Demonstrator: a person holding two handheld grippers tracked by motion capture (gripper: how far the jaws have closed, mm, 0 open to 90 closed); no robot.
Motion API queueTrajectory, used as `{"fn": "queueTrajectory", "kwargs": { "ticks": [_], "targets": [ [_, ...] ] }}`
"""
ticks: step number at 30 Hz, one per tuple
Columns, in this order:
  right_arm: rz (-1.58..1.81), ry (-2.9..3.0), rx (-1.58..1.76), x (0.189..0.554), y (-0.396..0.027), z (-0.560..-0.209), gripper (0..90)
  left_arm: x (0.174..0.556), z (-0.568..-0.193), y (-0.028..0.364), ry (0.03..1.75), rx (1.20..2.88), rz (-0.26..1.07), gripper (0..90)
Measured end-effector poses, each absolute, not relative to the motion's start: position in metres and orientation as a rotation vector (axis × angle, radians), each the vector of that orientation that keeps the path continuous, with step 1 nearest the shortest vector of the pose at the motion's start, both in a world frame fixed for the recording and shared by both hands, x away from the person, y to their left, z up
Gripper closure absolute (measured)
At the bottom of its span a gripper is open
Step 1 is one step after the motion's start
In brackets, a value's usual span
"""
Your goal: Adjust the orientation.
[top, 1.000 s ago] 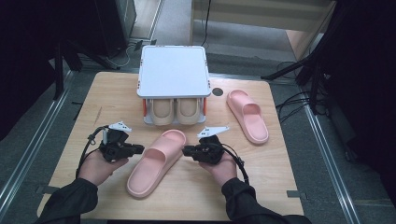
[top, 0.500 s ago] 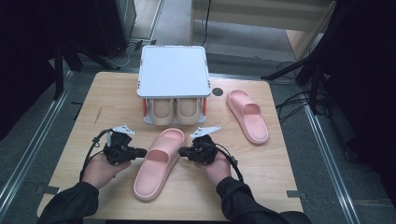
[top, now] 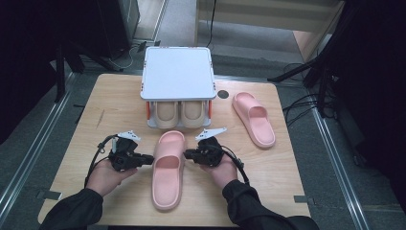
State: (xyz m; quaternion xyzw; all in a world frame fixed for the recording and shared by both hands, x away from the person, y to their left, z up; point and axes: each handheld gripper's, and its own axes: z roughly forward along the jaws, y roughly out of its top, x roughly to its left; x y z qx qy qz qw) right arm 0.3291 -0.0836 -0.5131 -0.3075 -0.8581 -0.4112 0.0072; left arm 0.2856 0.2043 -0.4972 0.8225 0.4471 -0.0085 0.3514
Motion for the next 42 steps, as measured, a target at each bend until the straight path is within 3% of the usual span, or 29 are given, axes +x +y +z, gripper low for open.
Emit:
{"fn": "queueTrajectory", "kwargs": {
  "ticks": [14,19,25,42],
  "targets": [
    [-1.332,-2.690,-0.965,0.329,-0.096,-0.503,76.2,0.290,-0.484,0.222,1.193,2.061,-0.008,78.0],
    [-1.333,-2.681,-0.992,0.329,-0.104,-0.501,74.7,0.294,-0.482,0.224,1.192,2.038,-0.049,69.2],
    [-1.355,-2.688,-0.984,0.327,-0.110,-0.494,73.2,0.296,-0.481,0.224,1.182,2.041,-0.062,65.8],
    [-1.455,-2.637,-1.156,0.346,-0.163,-0.470,71.1,0.297,-0.483,0.232,1.188,2.042,-0.056,54.4]
  ]
}}
